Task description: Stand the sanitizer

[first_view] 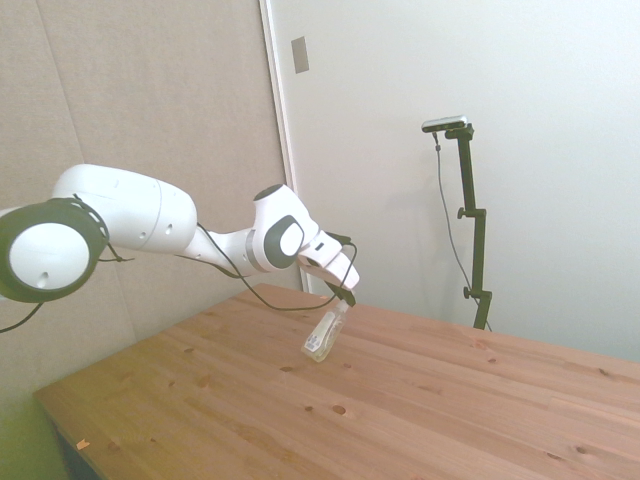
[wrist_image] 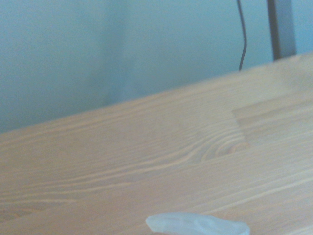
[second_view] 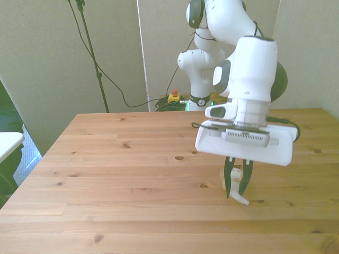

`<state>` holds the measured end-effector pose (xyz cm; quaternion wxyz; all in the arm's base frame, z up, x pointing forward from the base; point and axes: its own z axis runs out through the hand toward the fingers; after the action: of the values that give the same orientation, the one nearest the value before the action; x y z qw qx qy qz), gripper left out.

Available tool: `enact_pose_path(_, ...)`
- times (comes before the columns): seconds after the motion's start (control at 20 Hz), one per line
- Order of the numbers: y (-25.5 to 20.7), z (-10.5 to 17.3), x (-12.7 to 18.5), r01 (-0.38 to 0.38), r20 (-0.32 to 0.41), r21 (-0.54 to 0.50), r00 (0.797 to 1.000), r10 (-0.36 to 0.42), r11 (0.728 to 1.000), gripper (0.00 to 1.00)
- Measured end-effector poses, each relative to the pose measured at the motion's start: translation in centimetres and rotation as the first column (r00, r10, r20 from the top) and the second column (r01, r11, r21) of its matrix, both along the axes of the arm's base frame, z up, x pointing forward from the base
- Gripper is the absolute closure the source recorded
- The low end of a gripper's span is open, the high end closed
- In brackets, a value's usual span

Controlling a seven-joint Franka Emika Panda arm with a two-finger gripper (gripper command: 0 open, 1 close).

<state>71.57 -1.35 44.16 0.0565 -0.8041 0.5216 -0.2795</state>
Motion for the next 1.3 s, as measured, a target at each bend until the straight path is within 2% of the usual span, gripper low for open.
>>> enact_pose_path(0.15,0.8,1.7,-1.7,0.024,0.091,-0.048,0.996,-0.019,0.999,1.00)
enact_pose_path(0.3,1.6,1.5,-3.1,0.052,0.167,-0.086,0.985,-0.037,0.995,1.00)
enact_pose_path(0.6,2.2,0.4,-5.2,0.109,0.321,-0.112,0.945,-0.068,0.988,1.00)
enact_pose_path(0.75,2.5,0.0,-6.3,0.129,0.374,-0.112,0.924,-0.078,0.985,1.00)
enact_pose_path(0.9,2.8,-0.9,-7.4,0.139,0.392,-0.110,0.916,-0.086,0.984,1.00)
enact_pose_path(0.95,2.9,-1.1,-7.6,0.137,0.393,-0.112,0.916,-0.083,0.984,0.00)
enact_pose_path(1.3,3.0,-1.1,-8.6,0.127,0.386,-0.111,0.919,-0.074,0.986,0.00)
